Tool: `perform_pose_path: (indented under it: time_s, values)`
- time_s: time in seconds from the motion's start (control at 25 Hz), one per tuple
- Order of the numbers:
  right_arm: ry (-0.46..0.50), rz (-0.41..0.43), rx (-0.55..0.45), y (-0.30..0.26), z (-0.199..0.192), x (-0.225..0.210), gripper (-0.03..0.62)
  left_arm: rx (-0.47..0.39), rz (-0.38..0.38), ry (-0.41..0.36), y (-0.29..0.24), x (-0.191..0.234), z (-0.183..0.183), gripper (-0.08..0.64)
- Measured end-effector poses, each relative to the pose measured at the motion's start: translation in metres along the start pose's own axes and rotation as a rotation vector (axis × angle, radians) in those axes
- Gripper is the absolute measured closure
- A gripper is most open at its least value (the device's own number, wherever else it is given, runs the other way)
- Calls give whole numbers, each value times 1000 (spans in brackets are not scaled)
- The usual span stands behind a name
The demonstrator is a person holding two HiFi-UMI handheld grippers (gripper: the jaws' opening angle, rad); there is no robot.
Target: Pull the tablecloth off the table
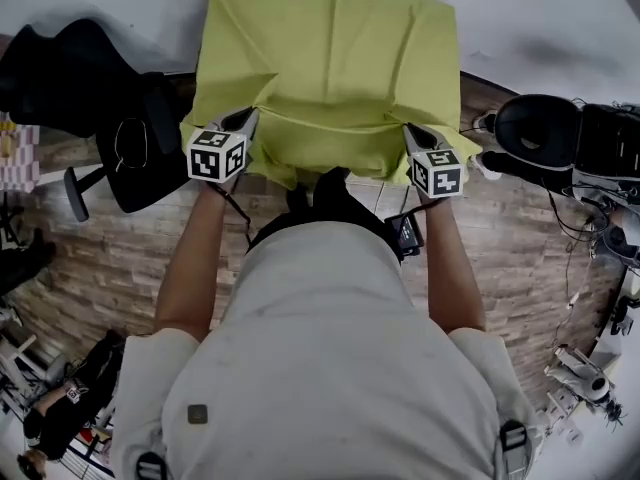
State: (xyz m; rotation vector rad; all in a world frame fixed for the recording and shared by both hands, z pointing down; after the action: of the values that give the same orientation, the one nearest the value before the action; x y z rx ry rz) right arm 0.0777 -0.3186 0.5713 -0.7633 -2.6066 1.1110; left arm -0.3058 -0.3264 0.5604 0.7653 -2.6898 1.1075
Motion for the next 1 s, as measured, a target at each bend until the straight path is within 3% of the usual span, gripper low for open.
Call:
perform_pose_path:
  time_s: [0.48,0.76,1.0]
  values:
    - [95,-121,-276,104,96,19,578,-287,-75,-166,95,-46,111,558]
    - [152,-128,-404,152,129,34,578,-397,-80,-206,143,-73,135,558]
    - [185,-95,-479,185,135,42,578,-442,-61,-224,172,-102,136,558]
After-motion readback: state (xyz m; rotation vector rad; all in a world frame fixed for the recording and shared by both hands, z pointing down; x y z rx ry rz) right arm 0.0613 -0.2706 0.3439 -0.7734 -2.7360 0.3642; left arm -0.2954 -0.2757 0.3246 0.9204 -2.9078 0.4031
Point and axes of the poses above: the fingertips, and each gripper's own axes: y backward along the fingers, x to its left, z out of its top, the point moved 7 cm from there along y, backward along the fingers, and after that the axes turned 4 degrees about y, right-handed, at the moved point
